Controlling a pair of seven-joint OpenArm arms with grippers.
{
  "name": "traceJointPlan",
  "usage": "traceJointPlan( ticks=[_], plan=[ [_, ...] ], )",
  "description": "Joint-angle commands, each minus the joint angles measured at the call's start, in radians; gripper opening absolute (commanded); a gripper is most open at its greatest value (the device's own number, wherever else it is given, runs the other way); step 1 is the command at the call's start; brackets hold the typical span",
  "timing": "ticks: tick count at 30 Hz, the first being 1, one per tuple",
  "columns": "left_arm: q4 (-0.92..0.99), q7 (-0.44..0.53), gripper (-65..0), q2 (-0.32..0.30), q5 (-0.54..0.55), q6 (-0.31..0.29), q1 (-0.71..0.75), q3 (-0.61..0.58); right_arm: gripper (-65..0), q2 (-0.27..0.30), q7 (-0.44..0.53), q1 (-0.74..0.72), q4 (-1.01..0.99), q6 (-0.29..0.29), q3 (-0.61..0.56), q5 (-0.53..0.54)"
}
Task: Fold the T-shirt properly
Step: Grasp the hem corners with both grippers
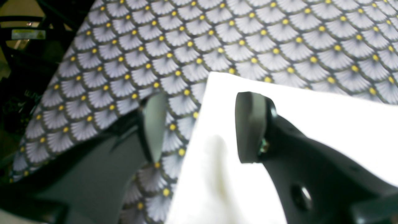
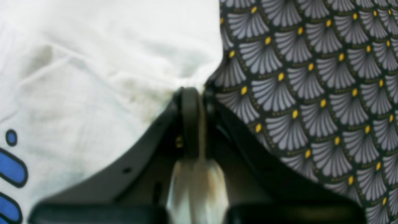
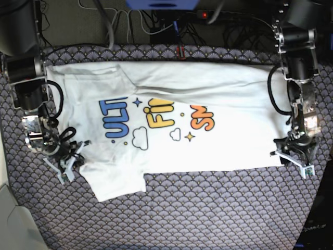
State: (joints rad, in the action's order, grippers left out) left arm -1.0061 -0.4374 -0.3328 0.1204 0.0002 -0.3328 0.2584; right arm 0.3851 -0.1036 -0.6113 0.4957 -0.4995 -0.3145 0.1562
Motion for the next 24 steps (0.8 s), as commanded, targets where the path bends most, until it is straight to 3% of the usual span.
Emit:
traceJointPlan(
  ticks=[1,4,18,24],
  plan=[
    [-0.001,0.030,-30.4,-0.015,0.000,0.004,-0.038,0.006,-65.0,0.008,-0.011,-0.022,0.008,0.002,-0.005,-0.008],
    [0.046,0.039,-30.4,-0.015,0.000,0.004,-0.058,0.005,-65.0,0.008,-0.011,-0.022,0.008,0.002,-0.005,-0.008],
    [0.419,0.306,-30.4,-0.002,-0.005,0.004,-0.194,-0.104,-65.0,0.010,-0.017,-0.022,0.010,0.002,-0.007,-0.008],
    [0.468,0.323,-30.4,-0.001,0.002,0.004,-0.205,-0.120,-65.0,0.010,-0.017,-0.022,0.010,0.002,-0.007,-0.008]
  ],
)
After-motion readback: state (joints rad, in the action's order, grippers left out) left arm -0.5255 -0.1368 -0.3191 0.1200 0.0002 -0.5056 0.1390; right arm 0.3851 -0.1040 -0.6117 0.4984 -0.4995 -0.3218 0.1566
